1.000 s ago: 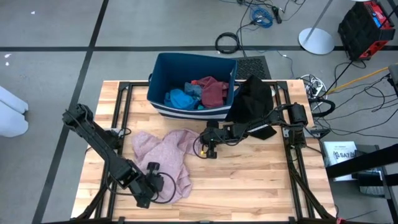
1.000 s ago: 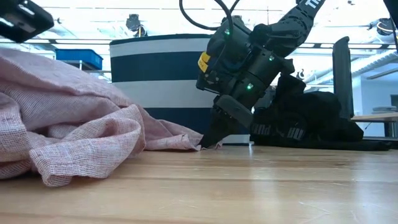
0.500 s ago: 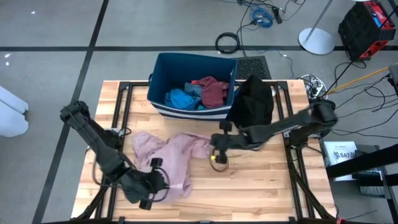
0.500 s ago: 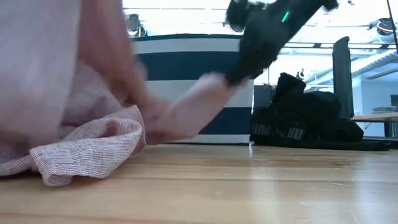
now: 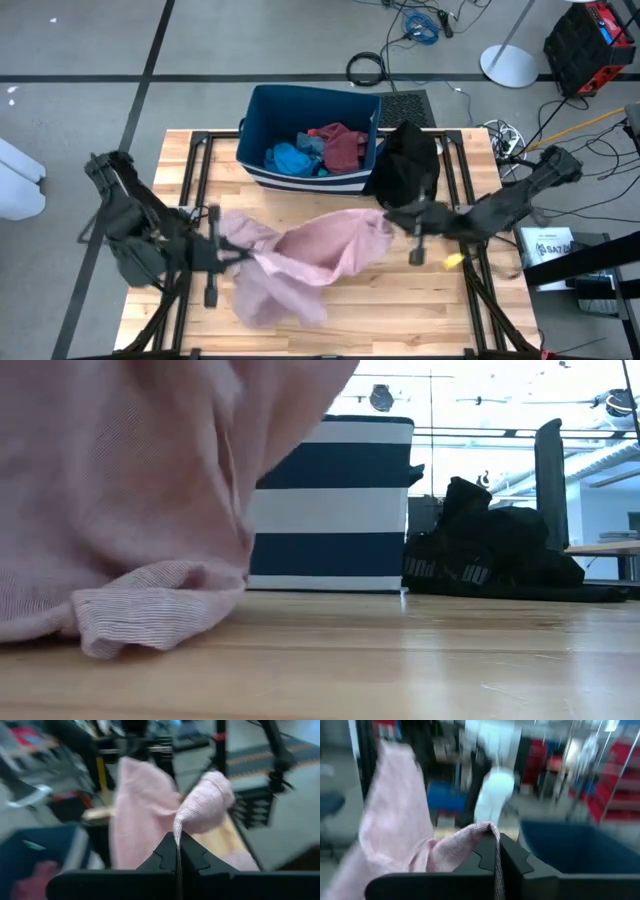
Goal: Sort clothes
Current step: Put the pink polo shirt into the blue laundry organizer
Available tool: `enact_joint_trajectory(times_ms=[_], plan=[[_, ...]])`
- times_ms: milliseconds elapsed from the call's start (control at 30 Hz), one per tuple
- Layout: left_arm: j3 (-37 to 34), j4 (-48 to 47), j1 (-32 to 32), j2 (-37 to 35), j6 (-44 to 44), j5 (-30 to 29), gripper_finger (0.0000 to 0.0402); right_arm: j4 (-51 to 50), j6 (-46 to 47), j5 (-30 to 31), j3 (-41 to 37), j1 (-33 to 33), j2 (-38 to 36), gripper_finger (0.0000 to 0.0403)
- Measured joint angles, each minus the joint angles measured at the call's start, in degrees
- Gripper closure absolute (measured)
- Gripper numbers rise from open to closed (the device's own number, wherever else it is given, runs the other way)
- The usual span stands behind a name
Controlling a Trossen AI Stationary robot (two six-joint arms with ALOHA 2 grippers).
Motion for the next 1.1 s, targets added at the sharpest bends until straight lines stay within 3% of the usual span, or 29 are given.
enact_joint_trajectory(times_ms=[233,333,433,567,700,767,900,1000,1100], plan=[[5.72,0.07,2.16,-3.93,14.75,-12.38,0.0401,19.05,-18.63,-1.0,0.02,-2.08,-5.6,0.0402],[9.14,0.16,3.97,-5.61,21.49,-14.99,0.0401,23.46,-22.04,-1.54,0.07,-5.56,-6.52,0.0402],[13.18,0.17,6.51,-6.85,27.64,-16.76,0.0401,25.09,-20.45,-6.63,0.09,-11.63,-6.52,0.0402],[18.83,3.52,9.17,-7.71,34.06,-15.84,0.0401,26.42,-12.46,-18.57,0.15,-21.09,-5.66,0.0403],[21.47,8.47,9.49,-7.17,35.16,-4.85,0.0401,25.11,-4.56,-31.6,2.69,-25.85,-4.47,0.0403],[21.51,8.95,9.39,-6.28,32.51,-0.1,0.0401,22.35,-2.66,-36.07,4.24,-25.27,-4.08,0.0403],[19.23,7.99,7.08,-1.94,26.97,2.73,0.0401,14.68,-3.95,-36.14,5.66,-19.58,-4.35,0.0403],[18.2,6.54,4.89,3.26,24.92,2.77,0.0401,10.89,-6.12,-32.02,5.68,-13.0,-5.11,0.0403],[17.85,6.68,2.26,8.82,23.95,2.73,0.0401,7.81,-9.4,-23.52,5.7,-4.43,-5.41,0.0403]])
